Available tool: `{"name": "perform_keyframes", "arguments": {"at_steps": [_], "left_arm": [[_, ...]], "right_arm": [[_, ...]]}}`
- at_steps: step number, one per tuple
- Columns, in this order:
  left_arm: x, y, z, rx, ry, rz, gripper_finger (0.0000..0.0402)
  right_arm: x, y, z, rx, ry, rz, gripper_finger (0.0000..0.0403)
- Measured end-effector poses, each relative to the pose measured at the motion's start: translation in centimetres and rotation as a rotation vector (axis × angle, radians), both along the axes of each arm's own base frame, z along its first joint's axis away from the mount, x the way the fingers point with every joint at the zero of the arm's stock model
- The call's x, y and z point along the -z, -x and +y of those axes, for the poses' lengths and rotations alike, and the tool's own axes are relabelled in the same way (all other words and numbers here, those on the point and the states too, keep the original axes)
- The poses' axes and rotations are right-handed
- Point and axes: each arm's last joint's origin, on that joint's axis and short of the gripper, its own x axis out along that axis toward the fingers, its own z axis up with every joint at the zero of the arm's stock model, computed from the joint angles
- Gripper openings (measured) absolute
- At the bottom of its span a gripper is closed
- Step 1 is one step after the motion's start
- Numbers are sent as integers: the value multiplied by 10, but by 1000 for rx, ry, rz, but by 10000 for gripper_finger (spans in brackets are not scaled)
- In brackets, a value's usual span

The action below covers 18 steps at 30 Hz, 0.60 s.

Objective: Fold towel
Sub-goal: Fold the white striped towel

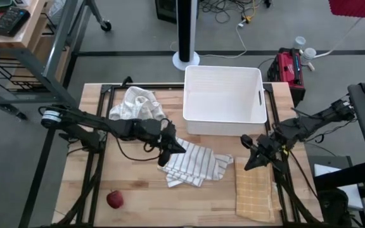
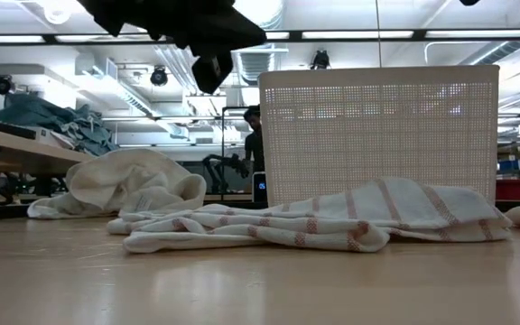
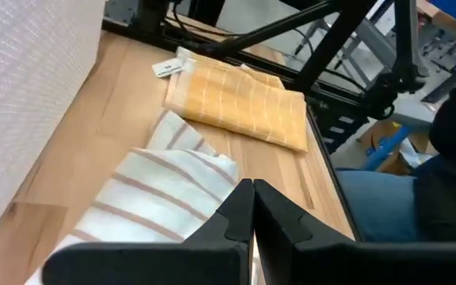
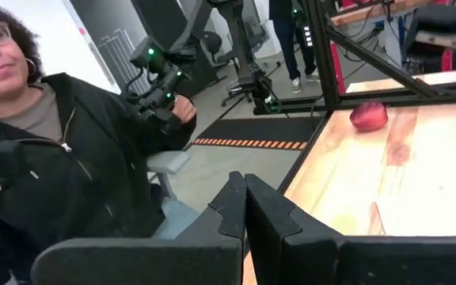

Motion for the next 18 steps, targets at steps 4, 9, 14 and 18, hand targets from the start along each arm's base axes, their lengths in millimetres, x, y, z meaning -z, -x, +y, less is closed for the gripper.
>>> {"name": "perform_keyframes", "arguments": {"at_steps": [4, 9, 14, 18], "left_arm": [[6, 3, -3, 8, 14, 22, 0], [14, 8, -12, 39, 11, 27, 0], [20, 10, -18, 42, 26, 47, 0], [28, 13, -18, 3, 63, 106, 0]], "right_arm": [[0, -5, 2, 0, -3, -7, 0], [5, -10, 4, 0, 9, 23, 0], [9, -16, 6, 0, 20, 47, 0], [14, -22, 9, 0, 30, 71, 0]]}}
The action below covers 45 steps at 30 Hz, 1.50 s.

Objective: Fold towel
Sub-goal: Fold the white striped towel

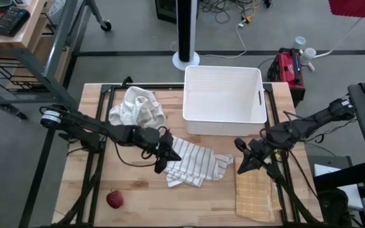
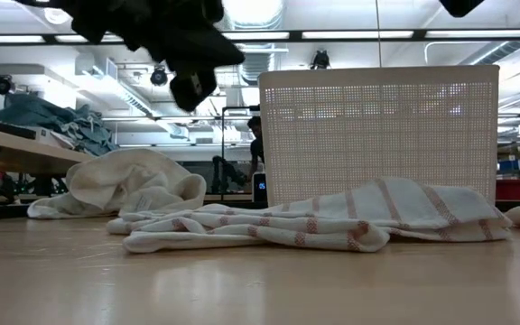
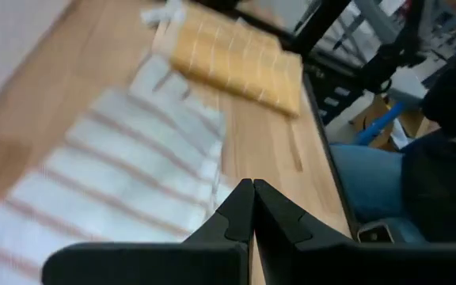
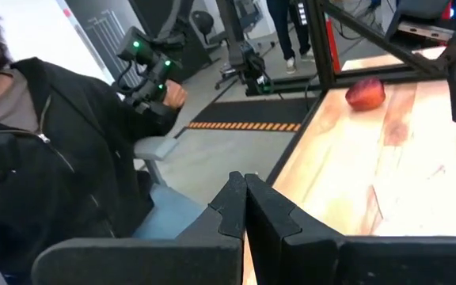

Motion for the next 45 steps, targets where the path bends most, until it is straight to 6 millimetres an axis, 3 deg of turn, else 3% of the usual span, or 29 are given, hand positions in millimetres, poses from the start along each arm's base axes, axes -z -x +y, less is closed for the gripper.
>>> {"name": "perform_keyframes", "arguments": {"at_steps": [12, 20, 28, 35, 40, 45], "left_arm": [[43, 24, -2, -47, 38, 212, 0], [65, 19, -13, 33, -52, 296, 17], [88, -2, -19, 124, -201, 482, 86], [79, -15, -22, 168, -256, 612, 133], [59, -23, -24, 191, -313, 582, 128], [59, -20, -21, 182, -411, 609, 120]], "right_arm": [[31, -30, 12, 2, 56, 163, 0], [44, -52, 20, -2, 105, 221, 0], [36, -66, 26, -9, 147, 205, 0], [39, -66, 26, -10, 166, 237, 0], [40, -66, 26, -9, 167, 252, 0], [41, -65, 26, -10, 172, 262, 0]]}}
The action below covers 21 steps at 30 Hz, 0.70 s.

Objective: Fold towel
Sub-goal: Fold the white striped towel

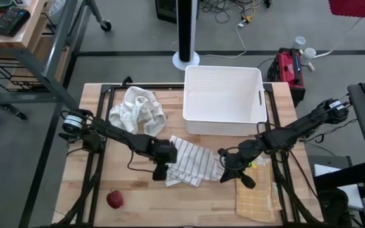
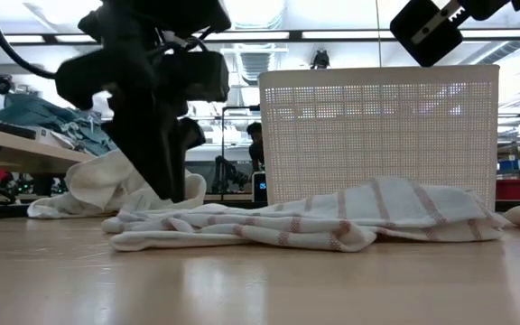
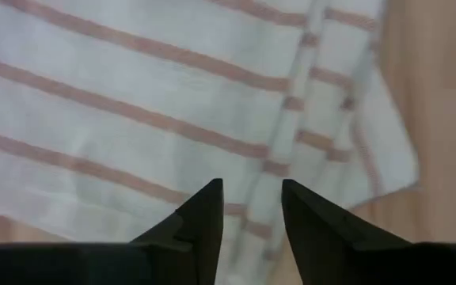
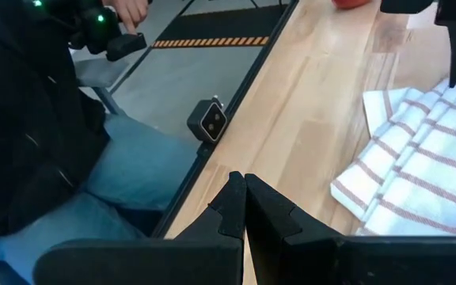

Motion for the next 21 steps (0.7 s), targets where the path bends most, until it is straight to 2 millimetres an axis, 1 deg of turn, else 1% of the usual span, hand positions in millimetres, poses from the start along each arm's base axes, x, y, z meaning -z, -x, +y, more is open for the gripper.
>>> {"name": "perform_keyframes", "arguments": {"at_steps": [4, 9, 15, 17, 19, 21], "left_arm": [[8, 5, 1, 8, -19, 15, 121], [18, 11, 3, 4, -24, 27, 131], [28, 12, 4, -5, -37, 40, 135], [32, 11, 4, -19, -41, 43, 129], [33, 10, 4, -39, -44, 31, 115], [31, 9, 3, -47, -31, 16, 81]], "right_arm": [[0, 0, 0, 0, 1, 3, 0], [0, 0, 0, -1, 3, 1, 0], [1, 0, 0, -2, 4, 4, 0], [1, 0, 0, -2, 6, 7, 0], [1, 1, 0, -2, 8, 12, 0], [2, 1, 0, -6, 17, 15, 0]]}}
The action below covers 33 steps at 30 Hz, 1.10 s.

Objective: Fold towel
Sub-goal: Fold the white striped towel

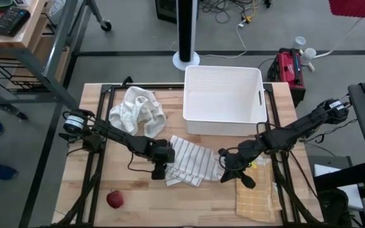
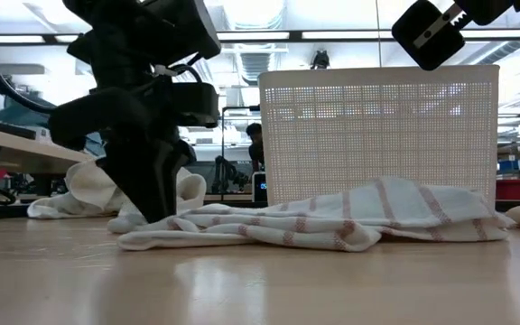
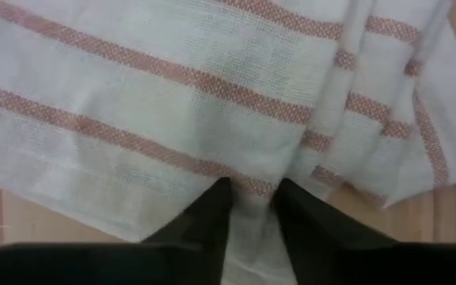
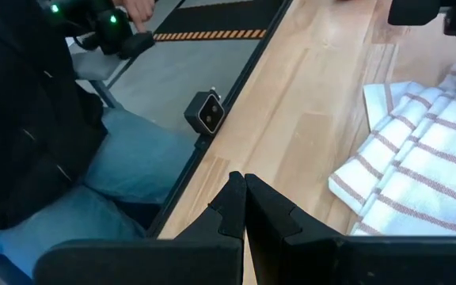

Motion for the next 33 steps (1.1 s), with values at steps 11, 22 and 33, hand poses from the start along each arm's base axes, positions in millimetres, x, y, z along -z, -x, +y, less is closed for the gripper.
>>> {"name": "perform_keyframes", "arguments": {"at_steps": [11, 22, 33], "left_arm": [[-24, 6, -8, -53, 84, -76, 2], [-72, 18, -15, -111, 186, -241, 1], [-76, 18, -18, -137, 209, -257, 0]], "right_arm": [[1, 1, 0, -84, 132, -105, 0], [31, -21, 2, 134, 234, 14, 57], [71, -68, 17, 232, 372, 140, 164]]}}
